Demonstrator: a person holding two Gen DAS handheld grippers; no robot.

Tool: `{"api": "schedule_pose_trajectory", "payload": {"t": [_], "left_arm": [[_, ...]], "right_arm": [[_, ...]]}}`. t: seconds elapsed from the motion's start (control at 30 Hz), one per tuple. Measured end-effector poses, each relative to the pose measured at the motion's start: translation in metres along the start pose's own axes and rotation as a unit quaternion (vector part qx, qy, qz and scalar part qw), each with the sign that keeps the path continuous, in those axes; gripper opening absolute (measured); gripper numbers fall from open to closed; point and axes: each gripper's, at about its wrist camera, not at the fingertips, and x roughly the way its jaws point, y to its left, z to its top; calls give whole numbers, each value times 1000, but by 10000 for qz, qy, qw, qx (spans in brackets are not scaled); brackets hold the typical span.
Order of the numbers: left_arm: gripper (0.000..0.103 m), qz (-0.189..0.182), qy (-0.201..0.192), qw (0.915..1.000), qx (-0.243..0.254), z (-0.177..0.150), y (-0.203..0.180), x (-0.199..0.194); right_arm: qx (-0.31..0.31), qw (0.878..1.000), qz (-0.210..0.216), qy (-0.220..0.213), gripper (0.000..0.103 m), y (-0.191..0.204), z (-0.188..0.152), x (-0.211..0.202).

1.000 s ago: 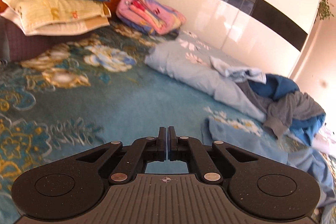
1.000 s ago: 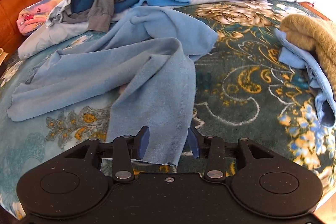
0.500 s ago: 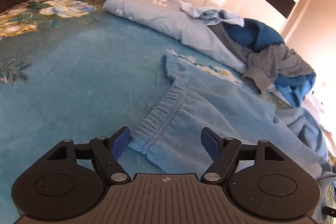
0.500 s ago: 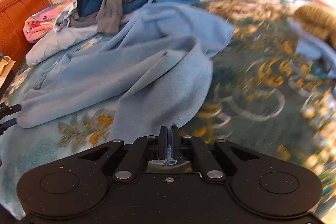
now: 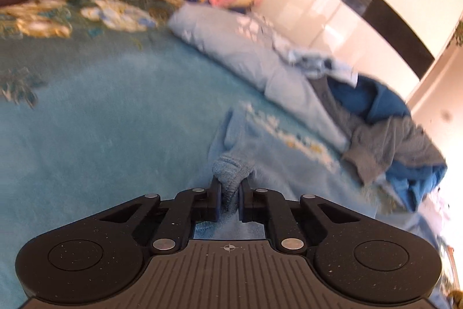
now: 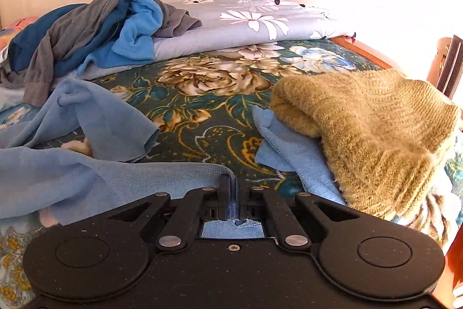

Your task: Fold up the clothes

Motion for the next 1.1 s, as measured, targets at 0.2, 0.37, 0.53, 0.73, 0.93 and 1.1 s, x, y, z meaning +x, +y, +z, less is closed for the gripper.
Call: {"api": "schedule_pose_trajectory", "payload": {"t": [0.2, 0.37, 0.53, 0.73, 0.93, 1.1], "left_arm": [[7, 292, -681, 9972, -57, 38, 36, -59], [7, 635, -740, 9952, -117, 50, 95, -109], [8, 635, -251, 9975, -178, 46, 135, -116], [14, 420, -242, 9988, -30, 47, 128, -114], [49, 287, -238, 9974, 620, 59, 113, -114], [75, 19, -357, 9899, 1372, 77, 99, -118]], "right_arm": [[-337, 9984, 446, -91, 3, 39, 2, -17], [-680, 9931, 950, -34, 3, 92, -5, -21], [-1005, 9900, 977, 154, 3, 134, -12, -10], [-787, 9922, 858, 449, 2, 123, -12, 13], [-510, 9919, 981, 618, 4, 108, -14, 18], [-392, 9889, 1379, 404, 19, 78, -10, 4]]}}
